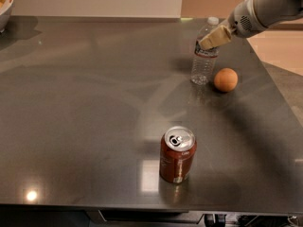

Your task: Move water bottle near orange

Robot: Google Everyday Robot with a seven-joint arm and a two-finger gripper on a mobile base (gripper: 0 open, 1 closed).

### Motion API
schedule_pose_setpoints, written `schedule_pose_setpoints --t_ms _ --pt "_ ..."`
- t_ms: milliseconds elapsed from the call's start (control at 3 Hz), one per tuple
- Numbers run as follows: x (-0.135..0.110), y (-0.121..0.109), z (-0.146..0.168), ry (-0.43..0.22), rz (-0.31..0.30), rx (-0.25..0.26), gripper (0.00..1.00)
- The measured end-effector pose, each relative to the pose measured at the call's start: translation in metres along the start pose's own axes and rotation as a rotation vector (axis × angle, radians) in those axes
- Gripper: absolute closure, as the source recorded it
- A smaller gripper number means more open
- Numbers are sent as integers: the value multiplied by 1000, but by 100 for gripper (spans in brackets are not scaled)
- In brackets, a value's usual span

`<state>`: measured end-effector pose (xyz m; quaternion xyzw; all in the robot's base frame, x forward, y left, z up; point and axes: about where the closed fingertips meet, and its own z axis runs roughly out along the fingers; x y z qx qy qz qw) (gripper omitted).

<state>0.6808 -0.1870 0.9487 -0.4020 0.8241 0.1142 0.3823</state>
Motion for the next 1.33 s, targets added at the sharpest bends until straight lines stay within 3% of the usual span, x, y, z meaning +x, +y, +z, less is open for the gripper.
schedule_pose_setpoints --t_ms 667,1000,1333 --pt "1 2 -1 -6 -10 -8 12" --pt "1 3 -6 -11 -27 -24 0" --pt "1 3 -6 -11 -27 -24 0"
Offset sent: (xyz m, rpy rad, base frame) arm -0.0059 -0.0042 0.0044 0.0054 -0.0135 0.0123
